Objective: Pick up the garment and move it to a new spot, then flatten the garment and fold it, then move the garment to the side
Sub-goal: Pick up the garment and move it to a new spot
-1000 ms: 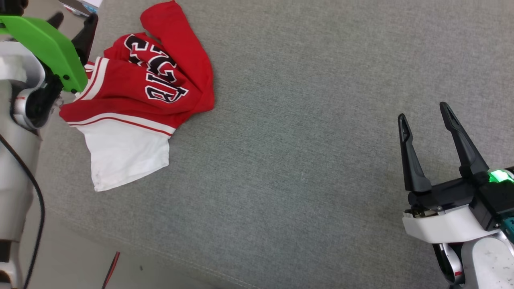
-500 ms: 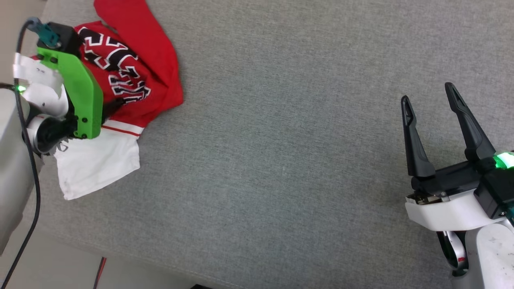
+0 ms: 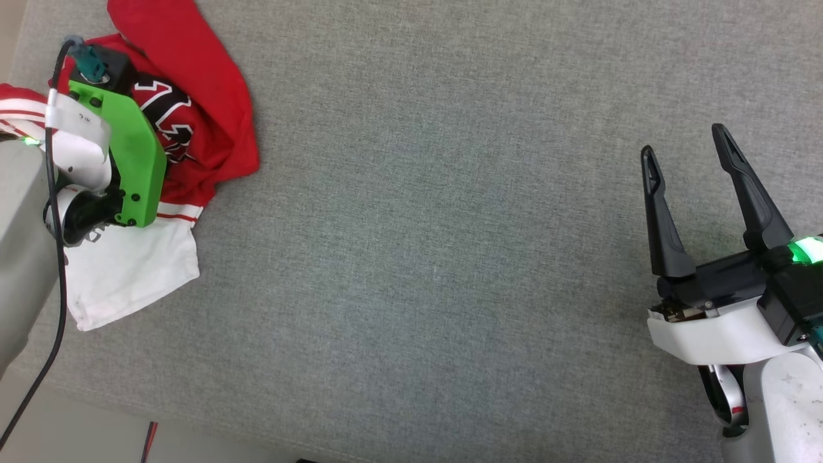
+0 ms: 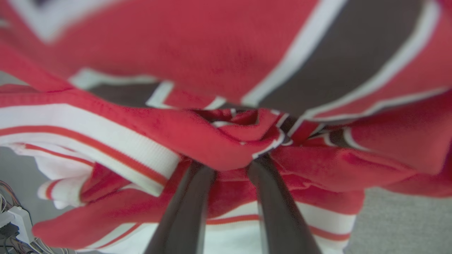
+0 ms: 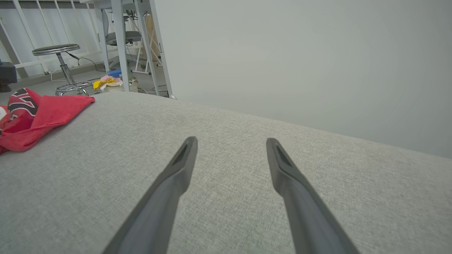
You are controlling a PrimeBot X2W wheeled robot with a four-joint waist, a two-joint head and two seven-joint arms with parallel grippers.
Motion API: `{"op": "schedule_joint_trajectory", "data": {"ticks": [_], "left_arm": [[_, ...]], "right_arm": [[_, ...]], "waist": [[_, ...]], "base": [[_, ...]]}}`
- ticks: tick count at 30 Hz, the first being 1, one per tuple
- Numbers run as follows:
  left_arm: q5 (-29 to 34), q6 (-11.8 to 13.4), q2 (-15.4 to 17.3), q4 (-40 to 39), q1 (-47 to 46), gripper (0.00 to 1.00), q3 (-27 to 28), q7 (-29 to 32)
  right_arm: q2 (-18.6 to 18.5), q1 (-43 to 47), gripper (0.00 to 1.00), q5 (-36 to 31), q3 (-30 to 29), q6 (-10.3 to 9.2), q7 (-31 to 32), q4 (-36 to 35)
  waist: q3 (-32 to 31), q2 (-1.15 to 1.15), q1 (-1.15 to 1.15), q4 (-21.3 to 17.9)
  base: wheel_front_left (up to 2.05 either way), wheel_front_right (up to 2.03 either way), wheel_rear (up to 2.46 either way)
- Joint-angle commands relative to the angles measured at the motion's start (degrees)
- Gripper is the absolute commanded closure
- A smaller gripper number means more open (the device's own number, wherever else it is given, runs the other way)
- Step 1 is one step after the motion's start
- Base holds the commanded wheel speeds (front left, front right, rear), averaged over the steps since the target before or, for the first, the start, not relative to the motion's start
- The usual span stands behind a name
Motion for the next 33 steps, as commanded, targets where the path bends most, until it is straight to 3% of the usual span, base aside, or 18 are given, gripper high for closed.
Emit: {"op": "schedule_joint_trajectory", "data": {"ticks": [1,11,20,26,33], "left_arm": [[-0.98,-0.22,-3.18,1.53,2.4,1.0,-2.48,-1.2],[3.17,-0.22,1.24,-2.12,-5.39,1.0,-5.89,-14.94],[8.16,-0.22,2.99,-12.48,-12.27,1.0,-9.99,-18.72],[10.29,-0.22,1.24,-18.9,-15.31,1.0,-12.48,-18.28],[11.39,-0.22,-3.38,-24.98,-18.34,1.0,-16.34,-18.05]], "right_arm": [[0.26,-1.16,0.0,-0.2,0.02,-0.04,-0.28,-0.05],[2.56,1.43,0.0,1.17,-0.8,-0.04,-0.28,1.11],[4.14,4.14,0.0,2.24,-2.69,-0.04,-0.28,1.34],[4.4,4.86,0.0,3.85,-3.52,-0.04,-0.28,1.13],[4.42,5.88,0.0,6.25,-4.84,-0.04,-0.28,1.01]], "waist": [[-1.27,-0.01,0.0,0.45],[-10.39,-0.01,0.0,0.71],[-16.38,-0.01,0.0,-1.53],[-18.71,-0.01,0.0,-6.15],[-19.79,-0.01,0.0,-12.63]], "base": [[0.0,0.0,0.0],[0.0,0.0,0.0],[0.0,0.0,0.0],[0.0,0.0,0.0],[0.0,0.0,0.0]]}}
